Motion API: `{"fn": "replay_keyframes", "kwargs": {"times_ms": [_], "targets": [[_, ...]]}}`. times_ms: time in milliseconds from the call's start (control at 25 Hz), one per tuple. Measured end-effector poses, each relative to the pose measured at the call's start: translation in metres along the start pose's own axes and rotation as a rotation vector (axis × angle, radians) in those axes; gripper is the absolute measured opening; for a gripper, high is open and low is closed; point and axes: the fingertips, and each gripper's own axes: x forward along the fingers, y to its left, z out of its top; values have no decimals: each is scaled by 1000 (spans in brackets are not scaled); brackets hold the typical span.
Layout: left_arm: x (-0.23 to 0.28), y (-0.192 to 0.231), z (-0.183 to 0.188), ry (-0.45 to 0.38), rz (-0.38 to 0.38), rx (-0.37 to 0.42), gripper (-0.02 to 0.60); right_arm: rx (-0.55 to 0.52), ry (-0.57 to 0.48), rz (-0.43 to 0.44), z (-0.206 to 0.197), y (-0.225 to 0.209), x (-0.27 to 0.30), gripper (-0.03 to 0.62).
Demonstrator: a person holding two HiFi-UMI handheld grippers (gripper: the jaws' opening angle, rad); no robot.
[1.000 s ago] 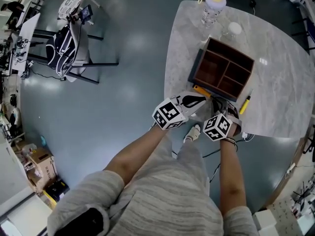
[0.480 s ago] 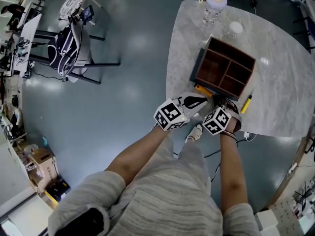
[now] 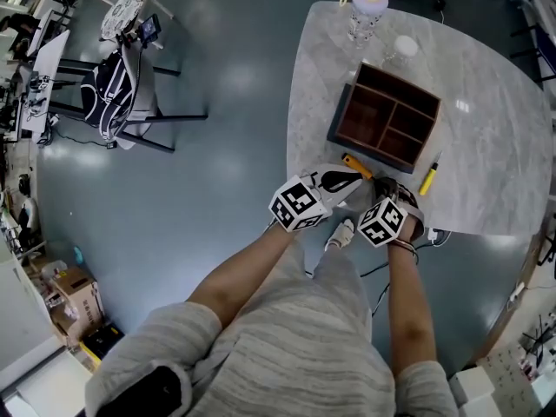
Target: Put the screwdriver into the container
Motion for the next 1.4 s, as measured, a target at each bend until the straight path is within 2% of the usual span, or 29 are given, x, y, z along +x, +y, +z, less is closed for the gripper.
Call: {"fn": "replay_keyframes", "kwargs": {"times_ms": [320,520,920,1400], "targets": [[5,-4,-1,5,-1,-8,20,76,-49,54,-1,2,-6,18],[3,-1,0,7,8,-7,20,91,-73,73,11,-2,-6,57],[-11,13,-2,5,47,-16,21,23,-82,91,48,-4,6,66],[-27,24,-4,-2,73,-21,21,-2,-17,84,63,-2,24,95]]}}
